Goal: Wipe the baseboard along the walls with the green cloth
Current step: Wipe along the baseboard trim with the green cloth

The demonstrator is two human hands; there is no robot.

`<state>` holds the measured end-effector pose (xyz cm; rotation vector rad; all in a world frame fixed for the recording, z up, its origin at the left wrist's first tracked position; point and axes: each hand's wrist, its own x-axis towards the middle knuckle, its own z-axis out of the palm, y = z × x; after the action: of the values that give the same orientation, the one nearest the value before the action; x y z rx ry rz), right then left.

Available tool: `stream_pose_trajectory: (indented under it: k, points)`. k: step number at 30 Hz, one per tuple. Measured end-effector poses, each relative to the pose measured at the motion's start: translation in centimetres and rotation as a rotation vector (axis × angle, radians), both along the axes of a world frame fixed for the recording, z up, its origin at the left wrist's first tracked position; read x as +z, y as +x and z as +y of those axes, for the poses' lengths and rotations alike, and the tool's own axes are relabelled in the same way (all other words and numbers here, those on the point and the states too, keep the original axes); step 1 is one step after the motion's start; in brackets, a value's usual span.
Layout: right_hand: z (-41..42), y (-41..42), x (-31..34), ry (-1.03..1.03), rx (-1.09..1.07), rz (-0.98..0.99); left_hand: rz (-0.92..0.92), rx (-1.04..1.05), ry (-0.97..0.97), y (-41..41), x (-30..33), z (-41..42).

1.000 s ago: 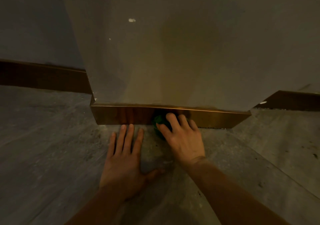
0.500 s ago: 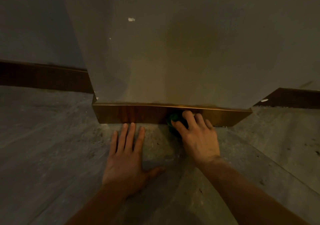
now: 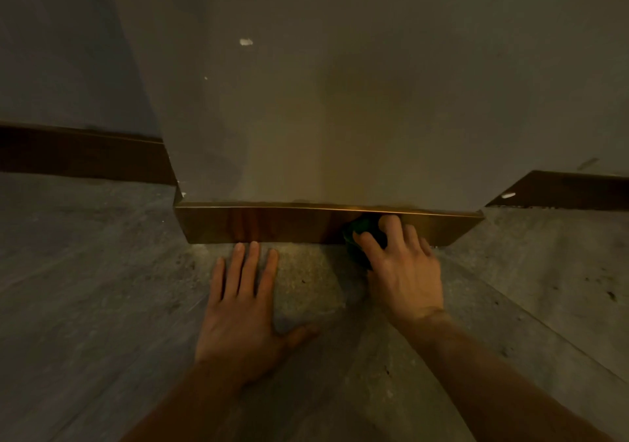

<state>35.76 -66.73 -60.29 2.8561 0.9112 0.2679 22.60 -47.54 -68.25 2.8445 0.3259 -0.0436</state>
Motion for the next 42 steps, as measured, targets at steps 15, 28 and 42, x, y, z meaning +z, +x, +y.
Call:
stream_pose_trajectory:
  k: [15,28,42]
  points:
    - [-1.3,-0.3,0.5,0.005,-0.120,0.005,-0.004,-0.009,-0.004,0.0,0.0,0.1]
    - [-3.7,-0.5,1.3,0.043,-0.291,0.043,0.003,-0.004,0.022,0.1,-0.4,0.1]
    - [-3.8,-3.0,1.9,0.023,-0.332,0.115,0.044,-0.043,0.010,-0.1,0.9,-0.4]
